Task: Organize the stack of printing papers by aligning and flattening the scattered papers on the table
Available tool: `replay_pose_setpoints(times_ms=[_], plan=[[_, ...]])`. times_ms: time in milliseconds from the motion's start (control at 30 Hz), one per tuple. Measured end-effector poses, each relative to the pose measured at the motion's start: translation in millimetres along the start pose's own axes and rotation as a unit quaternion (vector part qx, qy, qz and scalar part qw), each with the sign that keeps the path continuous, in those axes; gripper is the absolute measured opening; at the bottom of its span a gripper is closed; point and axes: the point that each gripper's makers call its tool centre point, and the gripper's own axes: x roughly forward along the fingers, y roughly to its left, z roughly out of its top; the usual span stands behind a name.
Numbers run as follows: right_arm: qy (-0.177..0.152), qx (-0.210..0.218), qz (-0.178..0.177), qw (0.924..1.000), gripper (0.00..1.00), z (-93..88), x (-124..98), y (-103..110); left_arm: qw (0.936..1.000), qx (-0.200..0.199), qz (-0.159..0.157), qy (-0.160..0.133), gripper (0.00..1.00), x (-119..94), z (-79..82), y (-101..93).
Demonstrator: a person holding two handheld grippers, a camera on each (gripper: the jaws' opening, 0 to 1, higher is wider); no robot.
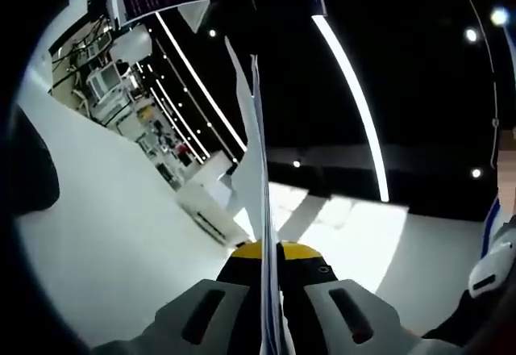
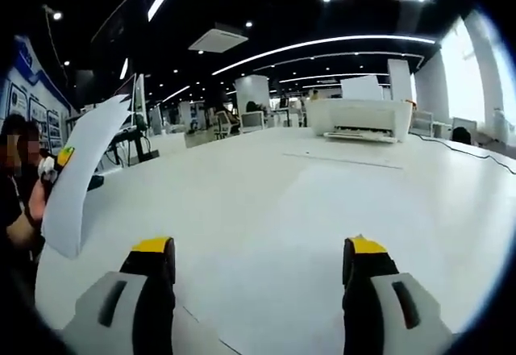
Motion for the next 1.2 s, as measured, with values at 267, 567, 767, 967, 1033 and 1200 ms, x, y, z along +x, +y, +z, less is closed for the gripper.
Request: replay_pose_setpoints(times_ms=[267, 567, 767, 967, 1033, 1200], plan=[[0.003, 0.002, -0.001, 1.0, 0.82, -1.2, 1.0, 0.7, 1.0, -0.001, 0.0, 0.0, 0.06, 0.1, 0.8, -0.1], [0.004, 0.006, -0.002, 1.0, 0.82, -1.1, 1.7, 1.4, 1.0, 0.001, 0.0, 0.0, 0.06, -0.1, 1.1, -0.8], [0.015, -0.015, -0.01, 0.9997, 0.82, -6.9, 4.4, 3.1, 1.0, -0.001, -0.001, 0.0, 0.06, -0.3, 1.3, -1.1], [0.022, -0.02, -0.014, 0.9995, 0.82, -9.3, 7.4, -4.3, 1.0, -0.001, -0.001, -0.001, 0.06, -0.8, 1.4, 0.0], [0.025, -0.026, -0.015, 0.9992, 0.82, -10.4, 8.7, -4.4, 1.0, -0.001, -0.001, -0.001, 0.06, -0.9, 1.3, 0.0], [0.029, -0.039, -0.016, 0.9987, 0.82, -12.1, 9.4, -5.2, 1.0, 0.0, -0.001, 0.0, 0.06, -0.8, 0.1, -0.7]])
